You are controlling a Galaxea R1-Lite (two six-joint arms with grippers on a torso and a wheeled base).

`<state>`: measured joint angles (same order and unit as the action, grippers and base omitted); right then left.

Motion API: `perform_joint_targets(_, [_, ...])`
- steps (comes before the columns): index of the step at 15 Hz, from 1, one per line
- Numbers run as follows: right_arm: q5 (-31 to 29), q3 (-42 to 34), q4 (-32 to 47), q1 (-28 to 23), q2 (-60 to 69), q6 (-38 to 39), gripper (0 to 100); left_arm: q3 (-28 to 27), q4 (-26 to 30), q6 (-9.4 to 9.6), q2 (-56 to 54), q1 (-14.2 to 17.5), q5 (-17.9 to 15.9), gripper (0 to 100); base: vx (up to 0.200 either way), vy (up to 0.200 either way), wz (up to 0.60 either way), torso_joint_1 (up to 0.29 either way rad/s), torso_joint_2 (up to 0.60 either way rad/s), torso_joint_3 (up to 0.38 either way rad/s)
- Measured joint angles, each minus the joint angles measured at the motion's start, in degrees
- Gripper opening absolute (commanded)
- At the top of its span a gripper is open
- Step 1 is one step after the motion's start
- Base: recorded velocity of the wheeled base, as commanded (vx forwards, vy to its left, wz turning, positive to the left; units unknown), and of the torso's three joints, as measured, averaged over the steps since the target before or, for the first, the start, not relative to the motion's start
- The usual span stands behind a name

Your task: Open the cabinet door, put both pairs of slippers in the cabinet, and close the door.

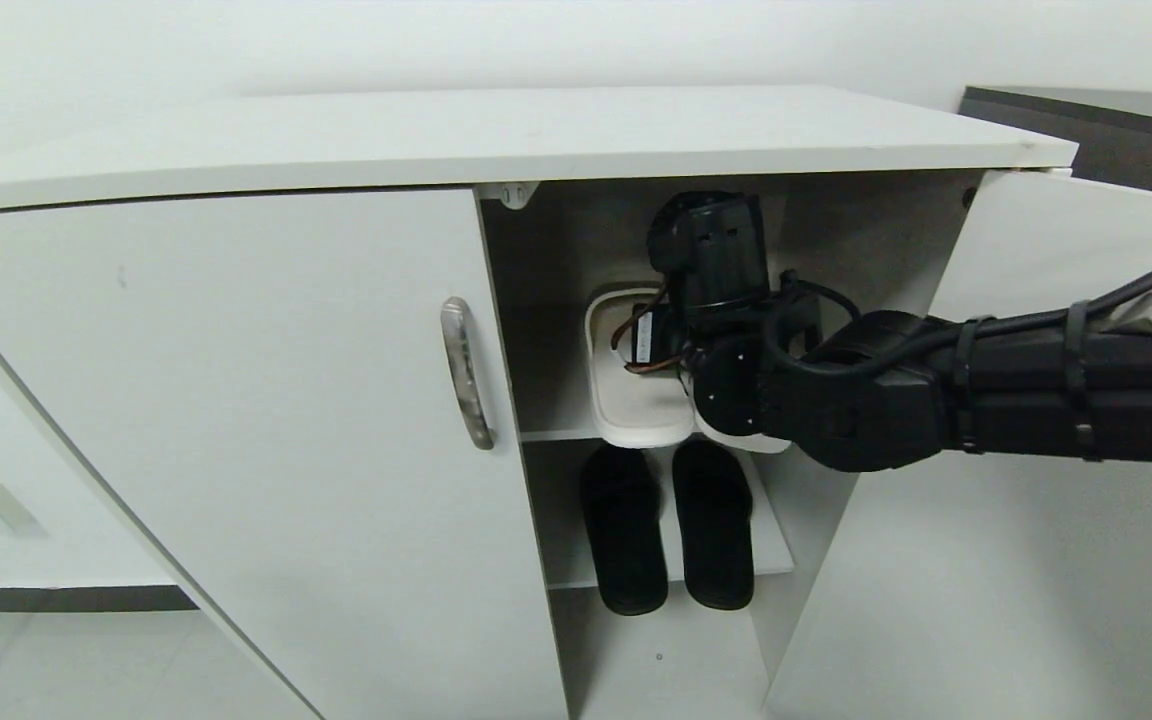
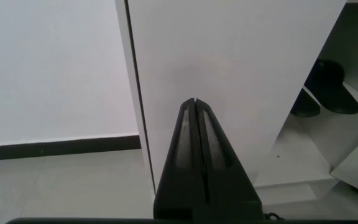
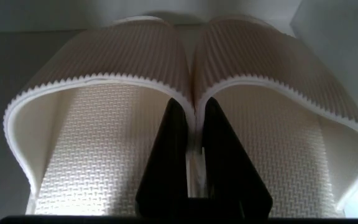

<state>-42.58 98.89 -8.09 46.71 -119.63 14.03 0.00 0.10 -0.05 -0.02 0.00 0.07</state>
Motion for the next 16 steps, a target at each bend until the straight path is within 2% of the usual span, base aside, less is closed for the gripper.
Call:
perform_joint_targets(9, [0.05,2.12,-0.11,-1.10,-3.52,-1.34,0,0.00,0.00,-0.09,-0.02,0.00,0.06,0,0.000,0.000,0.00,0.000,0.00,0.000])
perform_joint_targets(10, [0.29,2.12,-0.13,-1.12,-3.55,-1.48,100,0.00,0.00,-0.11,-0.02,0.00,0.06,0,0.000,0.000,0.00,0.000,0.00,0.000])
perform_joint_targets(16, [0.57,-0.41,0.00,-0.83,-2.28,-1.48,100,0.00,0.00,-0.17,-0.02,0.00,0.09,0,0.000,0.000,0.00,0.000,0.00,0.000])
